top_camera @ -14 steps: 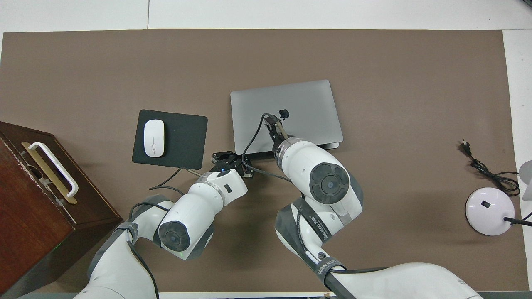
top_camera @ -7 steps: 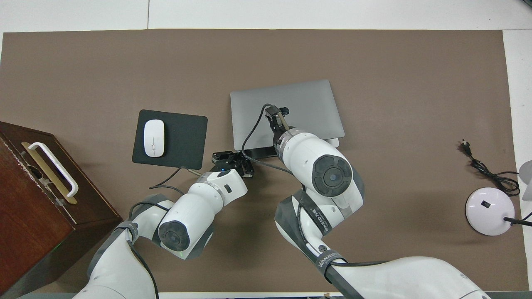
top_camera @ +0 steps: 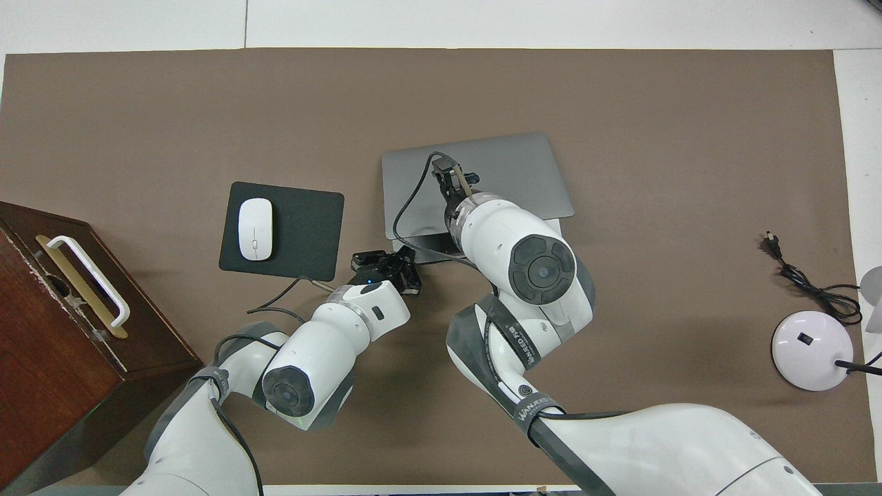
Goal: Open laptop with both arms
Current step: 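Lift the lid upward with the right gripper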
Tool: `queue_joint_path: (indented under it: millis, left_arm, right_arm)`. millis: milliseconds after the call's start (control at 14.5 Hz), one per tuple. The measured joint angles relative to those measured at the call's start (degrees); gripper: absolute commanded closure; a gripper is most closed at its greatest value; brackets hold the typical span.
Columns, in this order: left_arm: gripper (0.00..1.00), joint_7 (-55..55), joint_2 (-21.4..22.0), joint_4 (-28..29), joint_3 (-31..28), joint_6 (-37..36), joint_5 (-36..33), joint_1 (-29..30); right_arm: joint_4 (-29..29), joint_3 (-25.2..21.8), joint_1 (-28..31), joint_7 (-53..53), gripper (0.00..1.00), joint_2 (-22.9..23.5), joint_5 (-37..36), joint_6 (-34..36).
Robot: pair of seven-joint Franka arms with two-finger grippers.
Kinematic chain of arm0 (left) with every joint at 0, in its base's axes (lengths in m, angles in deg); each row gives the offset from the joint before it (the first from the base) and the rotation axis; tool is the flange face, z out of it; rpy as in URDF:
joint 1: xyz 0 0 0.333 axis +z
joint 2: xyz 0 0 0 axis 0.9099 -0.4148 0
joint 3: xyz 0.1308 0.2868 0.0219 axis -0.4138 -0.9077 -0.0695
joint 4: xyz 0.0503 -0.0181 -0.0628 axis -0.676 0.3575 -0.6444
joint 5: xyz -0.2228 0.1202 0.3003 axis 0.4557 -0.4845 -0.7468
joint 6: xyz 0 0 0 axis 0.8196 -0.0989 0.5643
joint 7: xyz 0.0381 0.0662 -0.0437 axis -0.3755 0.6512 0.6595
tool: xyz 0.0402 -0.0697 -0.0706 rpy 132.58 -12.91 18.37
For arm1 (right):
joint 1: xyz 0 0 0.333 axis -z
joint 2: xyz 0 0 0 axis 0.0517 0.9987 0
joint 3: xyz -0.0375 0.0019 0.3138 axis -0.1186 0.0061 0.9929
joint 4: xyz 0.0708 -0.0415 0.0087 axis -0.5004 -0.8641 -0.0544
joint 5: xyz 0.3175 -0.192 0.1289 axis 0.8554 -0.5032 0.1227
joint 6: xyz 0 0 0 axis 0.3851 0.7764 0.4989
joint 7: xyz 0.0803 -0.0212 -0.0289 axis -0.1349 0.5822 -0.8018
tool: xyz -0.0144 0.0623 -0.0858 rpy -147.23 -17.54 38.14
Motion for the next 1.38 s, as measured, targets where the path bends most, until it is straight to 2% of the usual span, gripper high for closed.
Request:
queue_joint_path:
  millis: [623,899,1384]
  left_arm:
    - [1.00,0.00,-0.03,0.00,0.00,0.05,-0.03,0.00]
    - [1.00,0.00,-0.04,0.00,0.00,0.09,-0.03,0.00]
    - [1.00,0.00,-0.06,0.00,0.00,0.12,-0.07,0.01]
  right_arm:
    - [11.19,-0.04,1.24,0.00,0.00,1.92,0.00,11.64]
    - [14.73,-0.04,1.86,0.00,0.00,3.43,0.00,12.75]
    - [22.66,-0.02,3.01,0.00,0.00,6.46,0.00,20.02]
